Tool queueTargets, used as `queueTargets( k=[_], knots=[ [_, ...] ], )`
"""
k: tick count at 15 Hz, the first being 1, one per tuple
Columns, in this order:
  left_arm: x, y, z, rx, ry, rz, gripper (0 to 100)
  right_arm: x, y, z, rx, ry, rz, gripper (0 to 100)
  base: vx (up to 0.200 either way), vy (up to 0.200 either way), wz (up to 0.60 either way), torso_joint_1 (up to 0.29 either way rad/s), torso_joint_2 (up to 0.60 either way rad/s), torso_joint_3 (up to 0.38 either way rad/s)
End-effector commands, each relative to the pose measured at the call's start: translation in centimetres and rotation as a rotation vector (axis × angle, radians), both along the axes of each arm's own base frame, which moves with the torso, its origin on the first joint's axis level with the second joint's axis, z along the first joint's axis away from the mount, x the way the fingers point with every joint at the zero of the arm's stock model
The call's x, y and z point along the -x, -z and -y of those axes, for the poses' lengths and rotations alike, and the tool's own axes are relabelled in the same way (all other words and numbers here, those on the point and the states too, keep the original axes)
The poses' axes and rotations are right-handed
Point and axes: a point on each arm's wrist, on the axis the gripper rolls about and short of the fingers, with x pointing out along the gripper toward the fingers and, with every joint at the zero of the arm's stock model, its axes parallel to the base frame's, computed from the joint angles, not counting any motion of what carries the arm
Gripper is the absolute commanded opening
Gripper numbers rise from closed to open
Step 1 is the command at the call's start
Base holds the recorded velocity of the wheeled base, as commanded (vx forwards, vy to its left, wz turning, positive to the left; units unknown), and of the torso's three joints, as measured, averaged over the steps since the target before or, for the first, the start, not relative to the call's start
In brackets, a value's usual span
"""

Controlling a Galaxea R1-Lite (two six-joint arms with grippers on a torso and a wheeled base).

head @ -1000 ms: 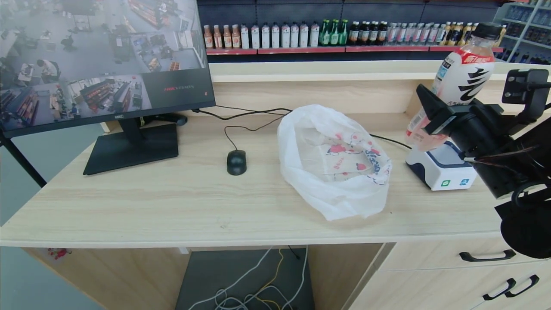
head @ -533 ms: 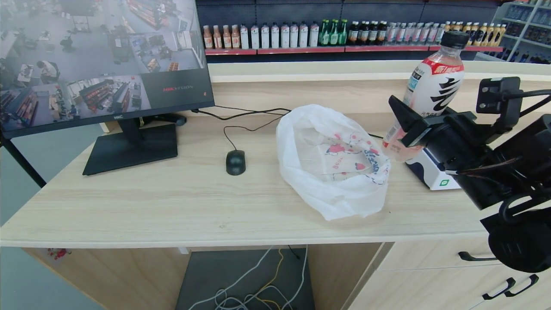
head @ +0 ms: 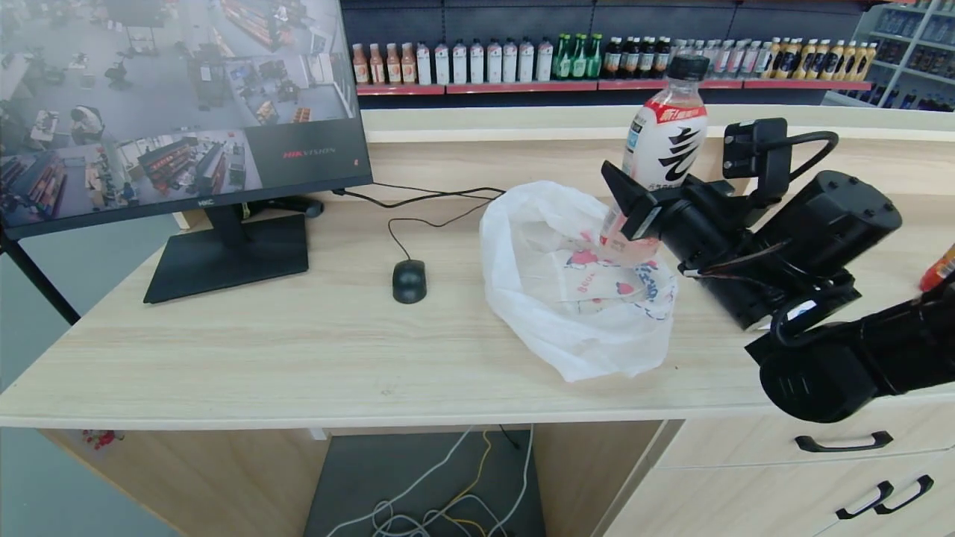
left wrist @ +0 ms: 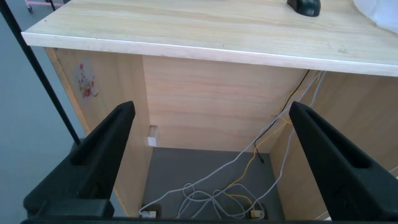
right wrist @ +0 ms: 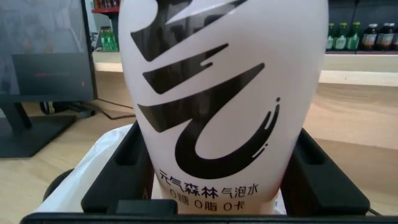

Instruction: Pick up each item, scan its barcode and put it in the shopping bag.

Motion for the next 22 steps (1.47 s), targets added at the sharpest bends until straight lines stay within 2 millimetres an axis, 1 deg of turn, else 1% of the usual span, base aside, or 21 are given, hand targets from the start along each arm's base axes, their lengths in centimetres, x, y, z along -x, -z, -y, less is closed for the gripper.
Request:
queueTargets(
  k=[1,5,9,11,12,14,16,22],
  knots=[
    [0.0,0.0,0.0,0.0,-0.001,0.0,100,-1.9,2.0,-1.4,0.017,-0.012,-0.039,0,0.0,0.0,0.0,0.0,0.0,0.0],
    [0.0,0.0,0.0,0.0,-0.001,0.0,100,-2.4,2.8,-2.9,0.019,-0.044,-0.049,0,0.0,0.0,0.0,0.0,0.0,0.0],
    [0.0,0.0,0.0,0.0,-0.001,0.0,100,-5.3,2.4,-4.3,0.011,-0.048,-0.043,0,0.0,0.0,0.0,0.0,0.0,0.0],
    [0.0,0.0,0.0,0.0,-0.001,0.0,100,-6.3,1.9,-4.9,0.01,-0.052,-0.045,0,0.0,0.0,0.0,0.0,0.0,0.0],
    [0.0,0.0,0.0,0.0,-0.001,0.0,100,-7.3,1.7,-5.4,0.003,-0.054,-0.038,0,0.0,0.0,0.0,0.0,0.0,0.0],
    [0.0,0.0,0.0,0.0,-0.001,0.002,100,-8.3,1.6,-5.9,0.003,-0.055,-0.037,0,0.0,0.0,0.0,0.0,0.0,0.0],
    [0.0,0.0,0.0,0.0,-0.001,0.0,100,-8.7,1.7,-6.3,0.007,-0.06,-0.045,0,0.0,0.0,0.0,0.0,0.0,0.0],
    [0.0,0.0,0.0,0.0,-0.001,0.0,100,-8.7,3.0,-7.5,0.011,-0.085,-0.075,0,0.0,0.0,0.0,0.0,0.0,0.0]
  ],
)
